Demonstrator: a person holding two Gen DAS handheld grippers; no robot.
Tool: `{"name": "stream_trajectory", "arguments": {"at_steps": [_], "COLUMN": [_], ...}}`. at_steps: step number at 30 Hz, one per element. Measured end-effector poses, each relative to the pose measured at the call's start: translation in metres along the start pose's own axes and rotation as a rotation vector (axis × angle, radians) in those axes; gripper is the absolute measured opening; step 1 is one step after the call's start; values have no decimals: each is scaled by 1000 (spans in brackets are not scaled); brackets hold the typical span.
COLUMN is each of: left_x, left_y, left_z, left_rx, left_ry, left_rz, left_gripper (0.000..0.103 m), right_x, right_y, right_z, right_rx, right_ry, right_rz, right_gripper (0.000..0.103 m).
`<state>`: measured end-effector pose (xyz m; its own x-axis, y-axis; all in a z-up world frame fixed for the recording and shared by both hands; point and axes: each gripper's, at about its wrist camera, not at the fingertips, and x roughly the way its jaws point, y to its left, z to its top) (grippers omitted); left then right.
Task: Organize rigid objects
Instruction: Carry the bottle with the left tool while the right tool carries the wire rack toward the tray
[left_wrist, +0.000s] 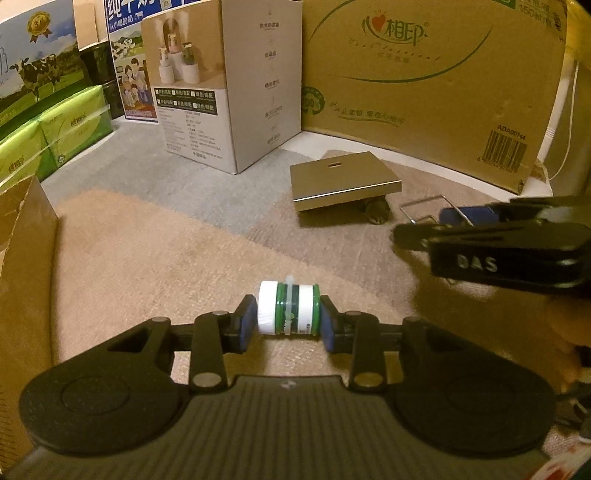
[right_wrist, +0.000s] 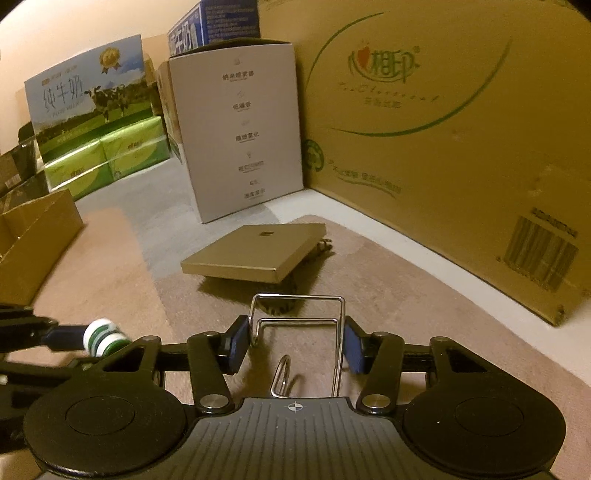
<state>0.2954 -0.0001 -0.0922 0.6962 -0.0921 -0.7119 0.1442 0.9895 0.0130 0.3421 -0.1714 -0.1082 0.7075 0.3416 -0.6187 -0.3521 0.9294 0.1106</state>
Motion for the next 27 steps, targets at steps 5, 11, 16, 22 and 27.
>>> {"name": "stream_trajectory", "arguments": {"at_steps": [5,11,16,22,27], "left_x": [-8,-37,-74,-124,-162], "left_y": [-5,-10,-13,-13,-12], "left_z": [-4,-16,-31,-50,-63], "left_rx": [-3,-30,-76,-122,-121], "left_ry": [-4,-9,-20,-41,-63], "left_rz": [5,1,-10,-23,-8], "left_gripper": [28,28,28,28,28], "right_x": [-19,-53,-89,-134,-173], "right_y": [-5,-5,4,20,35], "right_z": [-8,-19,-32,-46,-52], "right_rx": [30,61,82,87,75], "right_ry": [0,0,1,-1,-21], "right_rz": [-1,-5,3,4,-1], "right_gripper": [52,52,52,52,52]}}
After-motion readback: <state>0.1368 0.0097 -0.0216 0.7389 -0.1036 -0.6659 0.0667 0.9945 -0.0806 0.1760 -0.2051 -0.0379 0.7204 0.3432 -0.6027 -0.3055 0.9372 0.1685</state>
